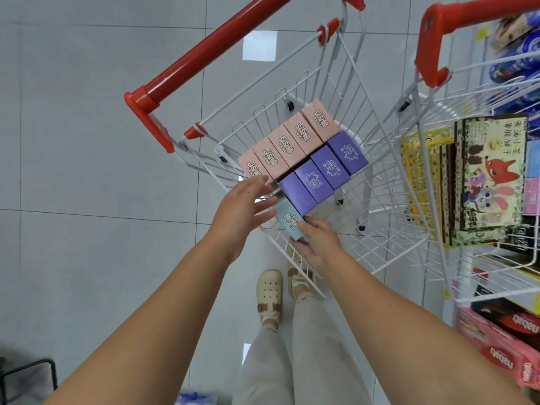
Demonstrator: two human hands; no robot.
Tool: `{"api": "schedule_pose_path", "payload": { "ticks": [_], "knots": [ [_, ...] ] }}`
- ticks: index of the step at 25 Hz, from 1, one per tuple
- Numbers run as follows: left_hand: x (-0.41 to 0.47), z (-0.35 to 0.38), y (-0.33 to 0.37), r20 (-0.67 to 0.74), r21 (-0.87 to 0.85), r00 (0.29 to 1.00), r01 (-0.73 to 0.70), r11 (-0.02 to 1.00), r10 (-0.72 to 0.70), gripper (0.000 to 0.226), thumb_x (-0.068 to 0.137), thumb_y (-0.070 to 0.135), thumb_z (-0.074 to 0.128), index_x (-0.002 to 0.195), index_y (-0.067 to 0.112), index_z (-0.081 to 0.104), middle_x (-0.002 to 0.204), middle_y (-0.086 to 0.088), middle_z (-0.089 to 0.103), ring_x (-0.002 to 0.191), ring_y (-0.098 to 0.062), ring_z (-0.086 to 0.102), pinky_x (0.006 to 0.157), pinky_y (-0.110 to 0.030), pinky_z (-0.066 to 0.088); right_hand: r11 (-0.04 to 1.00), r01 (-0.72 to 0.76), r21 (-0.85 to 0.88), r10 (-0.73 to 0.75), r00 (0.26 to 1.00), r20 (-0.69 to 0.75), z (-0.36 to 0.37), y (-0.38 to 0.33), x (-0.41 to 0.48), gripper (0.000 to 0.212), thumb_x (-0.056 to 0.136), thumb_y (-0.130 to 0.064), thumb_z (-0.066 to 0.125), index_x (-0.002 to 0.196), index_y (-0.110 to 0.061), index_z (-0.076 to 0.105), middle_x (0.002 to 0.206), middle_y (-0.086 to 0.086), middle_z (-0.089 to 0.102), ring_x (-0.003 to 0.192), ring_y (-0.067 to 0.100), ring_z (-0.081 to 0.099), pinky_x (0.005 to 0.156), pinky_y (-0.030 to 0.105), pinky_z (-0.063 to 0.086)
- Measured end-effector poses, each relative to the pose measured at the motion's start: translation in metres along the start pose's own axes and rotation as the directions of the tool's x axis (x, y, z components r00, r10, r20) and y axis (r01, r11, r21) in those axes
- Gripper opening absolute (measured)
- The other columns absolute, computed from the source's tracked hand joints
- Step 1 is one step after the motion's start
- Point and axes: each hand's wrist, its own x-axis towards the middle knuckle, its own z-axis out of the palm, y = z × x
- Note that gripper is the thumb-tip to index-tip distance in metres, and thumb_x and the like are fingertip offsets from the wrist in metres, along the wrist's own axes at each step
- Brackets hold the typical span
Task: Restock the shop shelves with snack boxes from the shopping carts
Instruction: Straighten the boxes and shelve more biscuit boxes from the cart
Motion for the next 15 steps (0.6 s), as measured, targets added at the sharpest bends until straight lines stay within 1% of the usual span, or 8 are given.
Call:
{"api": "schedule_pose_path", "payload": {
  "ticks": [3,4,7,8,11,12,13,15],
  "knots": [
    [0.000,0.000,-0.006,-0.003,0.023,1.000,0.002,1.000,-0.002,0.029,0.099,0.030,0.057,0.122,0.015,0.061,0.119,-0.009,0.067,0.106,-0.024,0.069,0.092,-0.039,0.057,0.964,-0.166,0.210,0.165,0.986,0.022,-0.001,-0.005,0.001,0.008,0.092,-0.008,0.063,0.099,-0.005,0.060,0.114,0.020,0.058,0.117,0.033,0.053,0.092,0.047,0.050],
    [0.000,0.000,-0.006,-0.003,0.021,1.000,-0.002,1.000,0.002,0.027,0.099,0.029,0.057,0.121,0.015,0.061,0.119,-0.009,0.067,0.106,-0.025,0.069,0.093,-0.039,0.057,0.946,-0.200,0.255,0.201,0.979,0.024,-0.002,-0.008,0.002,0.008,0.091,-0.007,0.064,0.097,-0.004,0.060,0.118,0.022,0.054,0.119,0.033,0.051,0.089,0.047,0.051],
    [-0.002,0.001,-0.008,0.013,0.049,0.999,-0.031,0.998,0.031,0.016,0.097,0.019,0.060,0.112,0.020,0.063,0.118,-0.007,0.067,0.108,-0.024,0.068,0.092,-0.038,0.057,0.884,-0.312,0.349,0.314,0.948,0.053,-0.002,-0.022,-0.007,0.025,0.086,-0.004,0.067,0.110,-0.003,0.059,0.133,0.022,0.042,0.119,0.032,0.048,0.073,0.043,0.052],
    [-0.002,0.000,-0.009,0.031,0.098,0.998,-0.056,0.994,0.053,0.017,0.095,0.014,0.061,0.110,0.023,0.063,0.118,-0.005,0.067,0.110,-0.022,0.066,0.094,-0.038,0.056,0.874,-0.343,0.345,0.341,0.938,0.068,-0.002,-0.028,-0.017,0.032,0.084,-0.003,0.066,0.116,-0.005,0.059,0.133,0.022,0.042,0.117,0.031,0.049,0.072,0.043,0.052],
    [-0.006,-0.005,-0.009,0.184,0.304,0.976,-0.166,0.938,0.113,0.051,0.089,-0.009,0.058,0.110,0.037,0.060,0.125,0.006,0.061,0.117,-0.016,0.061,0.100,-0.041,0.052,0.903,-0.372,0.213,0.342,0.925,0.164,-0.021,-0.048,-0.060,0.042,0.072,0.000,0.064,0.113,-0.005,0.061,0.121,0.024,0.051,0.116,0.033,0.052,0.086,0.038,0.048],
    [-0.008,-0.006,-0.007,0.257,0.399,0.962,-0.197,0.896,0.097,0.064,0.086,-0.014,0.055,0.117,0.042,0.057,0.129,0.009,0.057,0.119,-0.015,0.059,0.100,-0.041,0.052,0.920,-0.358,0.159,0.325,0.924,0.201,-0.030,-0.057,-0.076,0.041,0.069,-0.001,0.065,0.109,-0.005,0.060,0.116,0.025,0.054,0.114,0.034,0.054,0.087,0.036,0.047],
    [-0.010,-0.006,-0.004,0.323,0.523,0.945,-0.231,0.820,0.061,0.076,0.083,-0.016,0.054,0.127,0.046,0.051,0.133,0.011,0.052,0.120,-0.014,0.056,0.099,-0.038,0.053,0.934,-0.339,0.111,0.308,0.923,0.229,-0.038,-0.067,-0.091,0.036,0.068,-0.003,0.065,0.104,-0.004,0.061,0.112,0.026,0.057,0.109,0.035,0.056,0.084,0.036,0.048],
    [-0.016,-0.001,0.005,0.441,0.728,0.897,-0.384,0.568,0.042,0.089,0.079,-0.010,0.064,0.143,0.045,0.038,0.135,0.016,0.042,0.124,-0.015,0.045,0.100,-0.031,0.044,0.955,-0.297,0.025,0.277,0.915,0.293,-0.045,-0.088,-0.116,0.026,0.069,-0.008,0.066,0.094,-0.003,0.065,0.103,0.024,0.060,0.094,0.035,0.057,0.073,0.034,0.050]
  ]
}}
